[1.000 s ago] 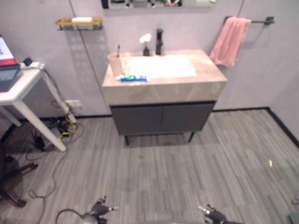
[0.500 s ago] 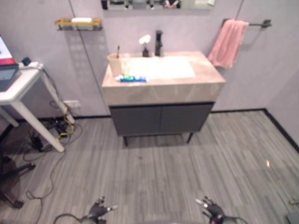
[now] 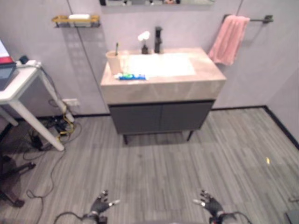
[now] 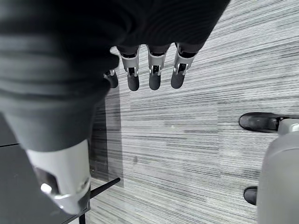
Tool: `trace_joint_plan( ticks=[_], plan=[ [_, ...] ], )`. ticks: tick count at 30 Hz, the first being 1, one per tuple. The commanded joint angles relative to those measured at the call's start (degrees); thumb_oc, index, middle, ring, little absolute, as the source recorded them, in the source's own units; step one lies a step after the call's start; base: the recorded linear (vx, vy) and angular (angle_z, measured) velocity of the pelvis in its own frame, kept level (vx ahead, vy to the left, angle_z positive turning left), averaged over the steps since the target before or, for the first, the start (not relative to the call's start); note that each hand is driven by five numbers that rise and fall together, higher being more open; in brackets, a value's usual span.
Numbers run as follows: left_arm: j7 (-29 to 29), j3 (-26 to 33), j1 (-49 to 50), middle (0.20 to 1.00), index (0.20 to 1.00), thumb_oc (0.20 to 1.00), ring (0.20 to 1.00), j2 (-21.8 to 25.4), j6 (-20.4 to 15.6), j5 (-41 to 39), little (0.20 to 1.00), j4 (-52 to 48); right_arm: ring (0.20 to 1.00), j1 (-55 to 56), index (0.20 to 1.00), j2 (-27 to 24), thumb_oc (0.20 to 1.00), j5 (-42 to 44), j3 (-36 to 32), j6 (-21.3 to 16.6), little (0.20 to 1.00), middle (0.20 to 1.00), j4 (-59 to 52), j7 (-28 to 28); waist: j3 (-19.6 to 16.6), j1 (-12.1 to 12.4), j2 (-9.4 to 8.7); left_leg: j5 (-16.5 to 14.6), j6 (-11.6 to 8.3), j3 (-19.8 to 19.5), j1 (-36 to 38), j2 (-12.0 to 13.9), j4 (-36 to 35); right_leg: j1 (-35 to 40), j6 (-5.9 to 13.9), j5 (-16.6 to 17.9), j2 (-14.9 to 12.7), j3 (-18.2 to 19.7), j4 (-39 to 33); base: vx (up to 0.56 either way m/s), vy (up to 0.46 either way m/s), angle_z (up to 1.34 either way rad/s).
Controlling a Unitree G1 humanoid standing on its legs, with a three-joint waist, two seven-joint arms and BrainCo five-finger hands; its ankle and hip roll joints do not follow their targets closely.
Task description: Put brush and paste in cup on sink, flatten towel.
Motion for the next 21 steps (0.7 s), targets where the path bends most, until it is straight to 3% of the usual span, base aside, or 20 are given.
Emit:
trace_joint_plan(
  ticks=[1,12,16,18,20,21],
  plan=[
    [-0.4,1.0,-3.0,1.000,1.000,1.000,1.000,1.0,-2.4,-0.4,1.000,1.6,1.000,-2.5,1.000,-0.9,1.000,0.9,1.4,-1.7,1.000,1.000,-0.1,0.3,0.2,-0.6,-1.05,-1.7,0.67,1.3,-0.2,-3.2,0.7,0.4,2.63,3.0,1.4,-2.7,1.1,0.00,0.000,0.00],
    [0.4,0.4,-4.5,1.000,1.000,1.000,1.000,0.8,-2.1,0.3,1.000,4.2,1.000,-4.2,1.000,-1.5,1.000,-0.6,1.5,-1.9,1.000,1.000,2.9,-1.3,0.2,-0.6,-1.05,-1.6,0.42,1.2,0.2,-2.9,0.7,0.7,2.27,2.7,1.7,-2.9,1.3,0.00,-0.011,0.00],
    [1.4,-1.2,-9.1,1.000,1.000,1.000,1.000,0.0,-1.6,1.0,1.000,8.4,1.000,-7.1,1.000,-2.4,1.000,-1.2,2.3,-1.5,1.000,1.000,5.1,-2.7,1.5,-0.3,-1.58,-0.5,0.14,1.1,0.5,-2.4,0.7,0.1,1.17,1.7,2.3,-2.2,2.4,0.02,-0.135,-0.02],
    [1.8,-1.9,-10.6,1.000,1.000,1.000,1.000,0.1,-1.4,1.8,1.000,8.8,1.000,-7.4,1.000,-3.1,1.000,-1.5,2.2,-1.6,1.000,1.000,5.1,-3.2,2.8,-0.4,-2.21,-1.6,-0.35,0.7,-2.5,-2.0,6.4,-0.9,0.55,0.9,2.2,-2.2,3.8,-0.03,-0.167,0.05],
    [1.9,-2.8,-11.9,1.000,1.000,1.000,1.000,0.3,-1.4,1.8,1.000,7.5,1.000,-7.1,1.000,-4.4,1.000,-1.9,2.0,-1.9,1.000,1.000,3.6,-3.9,5.2,-0.7,-3.00,-1.2,-2.42,0.2,-10.7,-0.8,21.3,-1.7,-0.52,0.1,2.3,-2.9,5.6,-0.05,-0.197,0.26],
    [1.9,-2.9,-12.5,1.000,1.000,1.000,1.000,0.5,-1.4,1.6,1.000,7.3,1.000,-6.8,1.000,-4.7,1.000,-2.0,1.9,-1.9,1.000,1.000,3.1,-3.9,5.9,-0.8,-3.10,0.6,-3.47,-0.1,-13.1,0.0,25.8,-1.5,-0.99,-0.4,2.5,-3.3,6.0,0.01,-0.181,0.45]
  ],
)
